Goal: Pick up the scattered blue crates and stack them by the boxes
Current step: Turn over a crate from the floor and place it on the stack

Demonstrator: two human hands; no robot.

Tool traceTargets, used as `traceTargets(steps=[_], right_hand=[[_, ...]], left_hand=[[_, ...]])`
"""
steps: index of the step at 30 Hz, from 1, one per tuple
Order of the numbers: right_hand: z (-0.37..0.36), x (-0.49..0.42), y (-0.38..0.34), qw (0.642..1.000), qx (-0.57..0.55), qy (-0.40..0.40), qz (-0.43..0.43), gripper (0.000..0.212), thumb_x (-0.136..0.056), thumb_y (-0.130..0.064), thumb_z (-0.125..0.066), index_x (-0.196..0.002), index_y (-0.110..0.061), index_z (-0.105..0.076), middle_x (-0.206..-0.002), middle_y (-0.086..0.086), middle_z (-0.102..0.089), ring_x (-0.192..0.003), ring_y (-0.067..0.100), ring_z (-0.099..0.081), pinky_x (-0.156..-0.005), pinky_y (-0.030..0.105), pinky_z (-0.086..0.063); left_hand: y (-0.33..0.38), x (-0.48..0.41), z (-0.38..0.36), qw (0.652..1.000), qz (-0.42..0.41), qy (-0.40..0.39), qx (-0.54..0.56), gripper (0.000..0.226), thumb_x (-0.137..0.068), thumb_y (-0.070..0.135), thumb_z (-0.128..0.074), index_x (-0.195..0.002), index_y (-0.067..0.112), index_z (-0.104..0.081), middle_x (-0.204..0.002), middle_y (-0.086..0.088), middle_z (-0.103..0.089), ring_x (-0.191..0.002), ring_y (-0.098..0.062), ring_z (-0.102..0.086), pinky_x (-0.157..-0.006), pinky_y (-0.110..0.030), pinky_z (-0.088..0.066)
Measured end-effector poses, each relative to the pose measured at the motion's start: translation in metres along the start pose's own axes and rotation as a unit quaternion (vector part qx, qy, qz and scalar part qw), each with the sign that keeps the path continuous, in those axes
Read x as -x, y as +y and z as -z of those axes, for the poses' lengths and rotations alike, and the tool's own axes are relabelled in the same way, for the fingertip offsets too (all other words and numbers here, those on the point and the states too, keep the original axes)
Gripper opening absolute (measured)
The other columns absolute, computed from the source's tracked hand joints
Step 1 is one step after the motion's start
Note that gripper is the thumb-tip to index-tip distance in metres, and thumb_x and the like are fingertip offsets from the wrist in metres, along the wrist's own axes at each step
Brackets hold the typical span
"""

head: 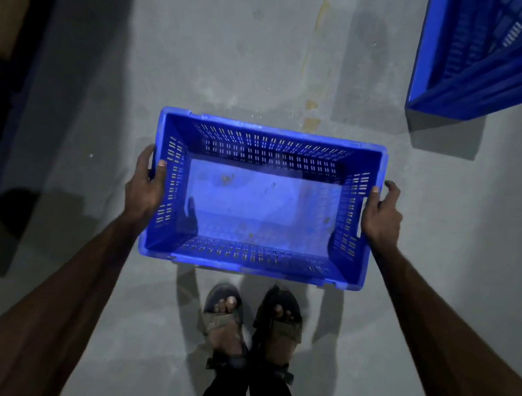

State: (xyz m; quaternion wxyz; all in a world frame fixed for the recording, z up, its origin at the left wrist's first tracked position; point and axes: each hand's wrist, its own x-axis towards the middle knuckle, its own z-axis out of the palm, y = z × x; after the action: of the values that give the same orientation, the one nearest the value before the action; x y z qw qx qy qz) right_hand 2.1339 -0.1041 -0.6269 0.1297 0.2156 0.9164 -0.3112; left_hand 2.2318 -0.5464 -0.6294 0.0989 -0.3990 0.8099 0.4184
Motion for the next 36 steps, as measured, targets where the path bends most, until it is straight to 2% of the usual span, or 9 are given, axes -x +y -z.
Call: traceTargets(steps=[5,9,12,15,20,24,29,32,36], right_hand=[[-0.015,-0.001,0.027,0.998,-0.029,-0.011,0.058,0.053,-0.102,-0.065,-0.02,-0.153,-0.05,-0.019,-0.12,0.011,-0.07,-0.096,0.041,-0.069,-0.089,0.053,-0.054],[-0.021,-0.003,0.032,0.997,-0.064,-0.005,0.049,0.047,-0.105,-0.06,-0.026,-0.151,-0.061,-0.016,-0.095,0.003,-0.073,-0.074,0.03,-0.069,-0.08,0.053,-0.057],[-0.023,-0.004,0.031,0.996,-0.062,-0.001,0.057,0.047,-0.107,-0.054,-0.025,-0.153,-0.059,-0.016,-0.106,0.001,-0.072,-0.077,0.027,-0.068,-0.083,0.044,-0.055],[-0.024,-0.006,0.033,0.996,-0.046,-0.002,0.075,0.048,-0.108,-0.052,-0.023,-0.155,-0.056,-0.014,-0.117,0.005,-0.071,-0.077,0.026,-0.066,-0.077,0.035,-0.049],[-0.023,-0.006,0.032,0.995,-0.025,-0.005,0.092,0.049,-0.108,-0.052,-0.022,-0.157,-0.052,-0.013,-0.15,-0.012,-0.052,-0.087,0.031,-0.066,-0.08,0.031,-0.044],[-0.004,0.0,0.02,0.996,0.0,0.007,0.091,0.049,-0.111,-0.041,-0.026,-0.16,-0.038,-0.021,-0.159,-0.014,-0.039,-0.119,0.037,-0.058,-0.093,0.032,-0.042],[0.063,0.051,0.013,0.997,0.007,0.0,0.074,0.049,-0.111,-0.037,-0.027,-0.16,-0.033,-0.024,-0.157,-0.005,-0.044,-0.122,0.042,-0.057,-0.097,0.037,-0.043],[0.12,0.094,0.004,0.998,0.018,-0.007,0.067,0.049,-0.111,-0.036,-0.027,-0.16,-0.034,-0.024,-0.156,-0.005,-0.045,-0.12,0.044,-0.059,-0.097,0.04,-0.045],[0.198,0.156,-0.027,0.999,0.021,-0.034,0.037,0.049,-0.111,-0.039,-0.026,-0.16,-0.037,-0.022,-0.153,-0.004,-0.049,-0.116,0.043,-0.061,-0.096,0.039,-0.046]], left_hand=[[-0.017,-0.018,-0.004,0.996,-0.069,-0.039,0.027,0.054,-0.101,0.067,-0.036,-0.154,0.057,-0.024,-0.12,-0.002,-0.069,-0.092,-0.03,-0.07,-0.087,-0.06,-0.058],[-0.016,-0.018,-0.006,0.995,-0.086,-0.057,0.013,0.053,-0.106,0.058,-0.031,-0.154,0.063,-0.008,-0.103,-0.004,-0.064,-0.076,-0.019,-0.062,-0.076,-0.046,-0.06],[-0.018,-0.015,-0.007,0.993,-0.112,-0.046,-0.007,0.053,-0.107,0.056,-0.027,-0.154,0.062,-0.004,-0.086,-0.001,-0.064,-0.068,-0.026,-0.064,-0.071,-0.039,-0.056],[-0.023,-0.017,-0.008,0.987,-0.149,-0.045,-0.025,0.053,-0.109,0.052,-0.025,-0.157,0.058,-0.003,-0.086,-0.005,-0.065,-0.069,-0.029,-0.065,-0.07,-0.046,-0.057],[-0.021,-0.019,-0.005,0.982,-0.175,-0.059,-0.047,0.054,-0.109,0.052,-0.025,-0.158,0.053,-0.002,-0.114,-0.004,-0.068,-0.078,-0.025,-0.066,-0.077,-0.05,-0.058],[-0.002,0.003,-0.003,0.985,-0.169,-0.016,-0.04,0.054,-0.109,0.05,-0.029,-0.161,0.045,-0.014,-0.152,0.019,-0.049,-0.112,-0.015,-0.067,-0.096,-0.047,-0.055],[0.024,0.072,0.022,0.986,-0.165,-0.017,-0.032,0.054,-0.11,0.044,-0.03,-0.163,0.034,-0.021,-0.122,0.048,-0.053,-0.108,0.011,-0.063,-0.095,-0.015,-0.049],[0.037,0.116,0.053,0.986,-0.159,-0.036,-0.034,0.054,-0.107,0.055,-0.028,-0.16,0.047,-0.017,-0.137,0.003,-0.065,-0.103,-0.03,-0.07,-0.089,-0.049,-0.057],[0.068,0.177,0.106,0.99,-0.126,-0.06,-0.023,0.056,-0.105,0.062,-0.028,-0.158,0.052,-0.015,-0.149,0.009,-0.055,-0.115,-0.027,-0.066,-0.096,-0.054,-0.054]])
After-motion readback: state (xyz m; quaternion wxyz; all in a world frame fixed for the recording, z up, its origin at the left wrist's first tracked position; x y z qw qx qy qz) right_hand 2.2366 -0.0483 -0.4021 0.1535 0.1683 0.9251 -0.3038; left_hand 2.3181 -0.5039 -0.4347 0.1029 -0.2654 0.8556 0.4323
